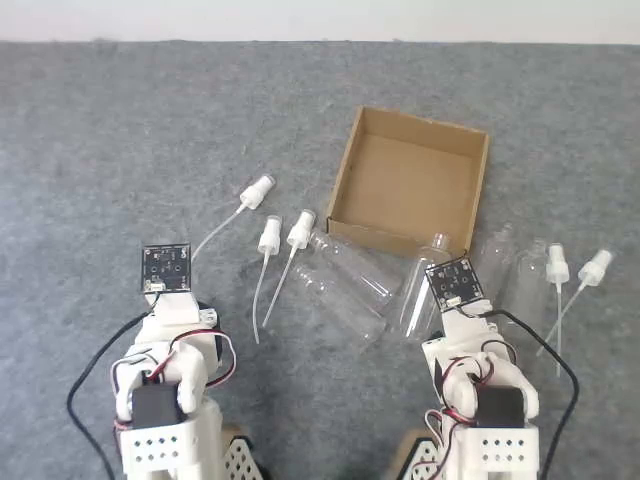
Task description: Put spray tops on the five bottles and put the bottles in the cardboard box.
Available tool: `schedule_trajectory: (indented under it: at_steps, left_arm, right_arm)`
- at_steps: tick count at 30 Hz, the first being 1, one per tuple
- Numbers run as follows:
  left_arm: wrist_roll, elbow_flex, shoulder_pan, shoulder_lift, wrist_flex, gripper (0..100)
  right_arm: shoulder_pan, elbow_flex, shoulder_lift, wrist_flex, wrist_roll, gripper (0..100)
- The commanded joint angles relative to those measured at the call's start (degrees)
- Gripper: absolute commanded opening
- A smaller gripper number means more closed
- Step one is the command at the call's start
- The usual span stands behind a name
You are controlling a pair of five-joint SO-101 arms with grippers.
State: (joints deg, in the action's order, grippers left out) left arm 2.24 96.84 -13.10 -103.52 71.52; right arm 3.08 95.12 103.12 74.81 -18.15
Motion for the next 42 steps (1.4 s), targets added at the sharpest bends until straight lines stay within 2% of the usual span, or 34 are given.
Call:
schedule_trajectory:
  at_steps: [1,30,38,42]
  left_arm:
    - [-0.26,-0.31,0.09,-0.70,-1.14,1]
    - [-0.35,-0.31,-0.09,-0.88,0.79,1]
    - [-0.35,-0.31,-0.09,-0.88,0.79,1]
    - [-0.35,-0.31,-0.09,-0.88,0.79,1]
  right_arm:
    - [-0.13,1.32,0.92,0.31,-0.44,2.5]
    - [-0.22,0.18,0.92,0.04,-0.62,2.8]
    - [-3.47,-8.18,0.92,-0.13,-0.62,2.8]
    - [-6.37,-11.87,0.92,-5.76,-0.62,2.8]
